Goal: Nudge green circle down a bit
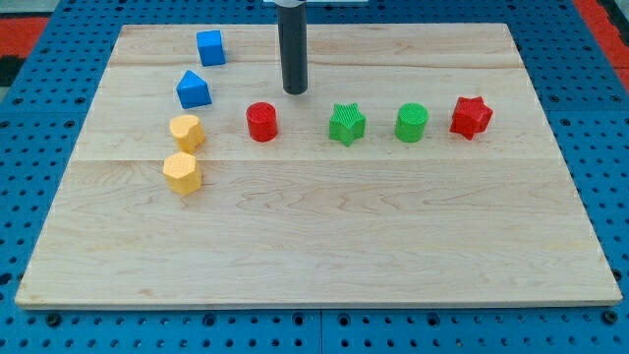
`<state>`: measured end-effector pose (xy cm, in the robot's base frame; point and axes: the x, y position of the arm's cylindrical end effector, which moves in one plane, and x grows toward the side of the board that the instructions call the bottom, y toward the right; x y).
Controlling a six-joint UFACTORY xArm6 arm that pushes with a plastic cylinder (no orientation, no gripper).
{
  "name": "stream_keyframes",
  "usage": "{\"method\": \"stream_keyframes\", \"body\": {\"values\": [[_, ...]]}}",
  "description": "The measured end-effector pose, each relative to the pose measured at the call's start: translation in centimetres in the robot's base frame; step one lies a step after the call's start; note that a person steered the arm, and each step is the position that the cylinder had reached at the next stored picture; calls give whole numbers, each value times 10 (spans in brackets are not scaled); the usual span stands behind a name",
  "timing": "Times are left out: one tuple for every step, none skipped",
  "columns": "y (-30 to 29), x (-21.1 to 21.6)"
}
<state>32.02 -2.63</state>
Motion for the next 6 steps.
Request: {"method": "stream_keyframes", "body": {"values": [[51,-14],[67,-9],[107,-5],[143,1],[146,19],[156,31]]}}
